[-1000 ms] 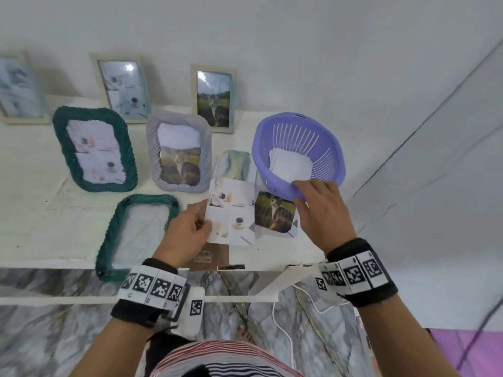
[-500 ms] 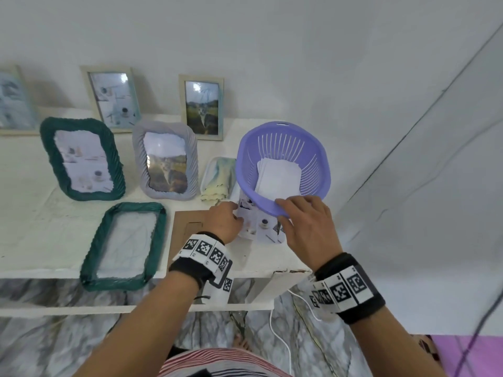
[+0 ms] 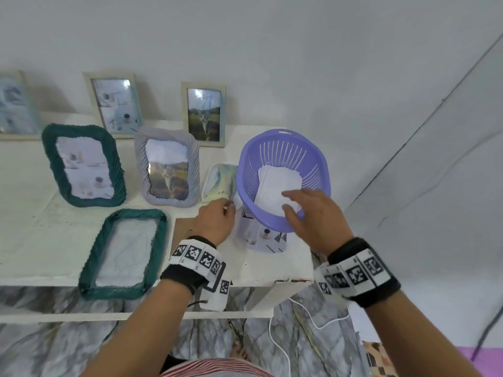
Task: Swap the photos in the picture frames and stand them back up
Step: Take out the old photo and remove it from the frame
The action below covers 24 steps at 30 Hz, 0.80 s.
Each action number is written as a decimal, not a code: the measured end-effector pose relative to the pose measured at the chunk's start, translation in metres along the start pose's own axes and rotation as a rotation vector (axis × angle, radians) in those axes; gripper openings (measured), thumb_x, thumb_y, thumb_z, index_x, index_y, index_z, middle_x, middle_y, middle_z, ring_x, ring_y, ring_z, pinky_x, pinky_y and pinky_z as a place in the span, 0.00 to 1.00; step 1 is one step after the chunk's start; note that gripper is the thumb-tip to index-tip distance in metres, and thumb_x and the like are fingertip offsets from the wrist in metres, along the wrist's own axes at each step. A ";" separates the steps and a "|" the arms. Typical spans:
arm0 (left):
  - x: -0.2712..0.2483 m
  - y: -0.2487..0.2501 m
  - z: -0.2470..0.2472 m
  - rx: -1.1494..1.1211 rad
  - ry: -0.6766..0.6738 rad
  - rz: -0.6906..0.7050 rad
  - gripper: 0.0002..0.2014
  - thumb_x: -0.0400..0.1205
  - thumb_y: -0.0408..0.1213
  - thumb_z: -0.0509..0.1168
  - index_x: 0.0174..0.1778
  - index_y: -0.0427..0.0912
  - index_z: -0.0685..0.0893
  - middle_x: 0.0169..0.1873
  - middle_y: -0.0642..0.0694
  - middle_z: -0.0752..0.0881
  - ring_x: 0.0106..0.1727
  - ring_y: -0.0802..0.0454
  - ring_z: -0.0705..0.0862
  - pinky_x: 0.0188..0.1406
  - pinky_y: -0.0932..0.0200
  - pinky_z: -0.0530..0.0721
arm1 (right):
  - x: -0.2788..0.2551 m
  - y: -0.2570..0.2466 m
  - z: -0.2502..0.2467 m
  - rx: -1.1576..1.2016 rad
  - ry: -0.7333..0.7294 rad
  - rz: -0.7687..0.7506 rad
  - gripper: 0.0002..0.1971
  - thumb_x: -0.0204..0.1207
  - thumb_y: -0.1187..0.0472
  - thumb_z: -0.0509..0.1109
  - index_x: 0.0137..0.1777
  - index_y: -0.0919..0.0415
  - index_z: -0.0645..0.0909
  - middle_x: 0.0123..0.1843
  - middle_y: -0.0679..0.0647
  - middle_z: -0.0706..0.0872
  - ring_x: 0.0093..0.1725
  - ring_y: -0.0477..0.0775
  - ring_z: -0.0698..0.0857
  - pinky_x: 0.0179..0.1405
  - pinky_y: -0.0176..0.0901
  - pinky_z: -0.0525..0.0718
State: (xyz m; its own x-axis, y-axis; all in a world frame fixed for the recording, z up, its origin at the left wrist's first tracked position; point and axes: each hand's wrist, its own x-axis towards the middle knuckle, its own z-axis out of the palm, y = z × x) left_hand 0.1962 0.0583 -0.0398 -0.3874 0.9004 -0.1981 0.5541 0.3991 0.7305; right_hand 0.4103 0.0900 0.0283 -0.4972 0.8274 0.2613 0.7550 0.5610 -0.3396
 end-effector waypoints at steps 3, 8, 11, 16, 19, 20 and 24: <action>-0.001 0.013 -0.008 -0.439 -0.032 -0.086 0.16 0.87 0.44 0.61 0.68 0.42 0.79 0.41 0.45 0.89 0.39 0.49 0.88 0.40 0.51 0.88 | 0.045 0.004 -0.021 0.006 -0.113 0.075 0.14 0.81 0.52 0.65 0.64 0.53 0.83 0.54 0.51 0.88 0.54 0.56 0.84 0.52 0.48 0.81; -0.004 0.021 -0.011 -0.733 -0.135 -0.139 0.22 0.84 0.40 0.68 0.73 0.40 0.75 0.46 0.41 0.91 0.39 0.51 0.91 0.35 0.59 0.85 | 0.118 0.011 -0.023 -0.139 -0.357 0.151 0.18 0.81 0.51 0.64 0.67 0.55 0.80 0.64 0.52 0.84 0.64 0.57 0.81 0.60 0.46 0.76; -0.007 0.019 -0.013 -0.794 -0.152 -0.101 0.14 0.85 0.35 0.67 0.65 0.38 0.81 0.42 0.43 0.92 0.39 0.51 0.91 0.33 0.61 0.87 | 0.152 0.013 -0.003 -0.252 -0.462 0.159 0.18 0.80 0.53 0.66 0.66 0.60 0.81 0.65 0.55 0.84 0.63 0.60 0.82 0.62 0.50 0.80; -0.003 0.016 -0.013 -0.823 -0.184 -0.087 0.08 0.85 0.36 0.66 0.57 0.40 0.84 0.39 0.46 0.92 0.41 0.50 0.92 0.36 0.60 0.87 | 0.179 0.017 0.036 -0.395 -0.559 0.169 0.18 0.71 0.53 0.74 0.58 0.60 0.82 0.55 0.58 0.88 0.51 0.62 0.87 0.53 0.57 0.87; 0.002 0.012 -0.012 -0.808 -0.200 -0.081 0.05 0.84 0.35 0.67 0.55 0.40 0.82 0.37 0.47 0.92 0.39 0.52 0.91 0.34 0.60 0.86 | 0.189 0.022 0.053 -0.486 -0.678 0.152 0.24 0.62 0.54 0.82 0.55 0.61 0.79 0.54 0.57 0.87 0.50 0.62 0.86 0.50 0.56 0.88; 0.003 0.011 -0.011 -0.807 -0.207 -0.082 0.05 0.84 0.34 0.67 0.54 0.40 0.82 0.37 0.46 0.91 0.39 0.52 0.91 0.34 0.60 0.86 | 0.189 0.018 0.051 -0.534 -0.709 0.153 0.23 0.62 0.55 0.83 0.53 0.61 0.78 0.54 0.57 0.86 0.50 0.62 0.86 0.51 0.55 0.87; 0.008 0.009 -0.009 -0.789 -0.243 -0.073 0.04 0.84 0.34 0.67 0.51 0.41 0.80 0.40 0.44 0.90 0.39 0.53 0.90 0.34 0.59 0.85 | 0.183 0.013 0.040 -0.661 -0.825 0.168 0.19 0.70 0.62 0.76 0.61 0.64 0.80 0.58 0.60 0.83 0.59 0.60 0.83 0.50 0.49 0.81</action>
State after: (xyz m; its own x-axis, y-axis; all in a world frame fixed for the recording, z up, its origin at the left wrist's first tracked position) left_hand 0.1913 0.0676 -0.0289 -0.1820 0.9255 -0.3321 -0.1808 0.3005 0.9365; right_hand 0.3121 0.2495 0.0359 -0.3140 0.7948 -0.5194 0.7995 0.5164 0.3069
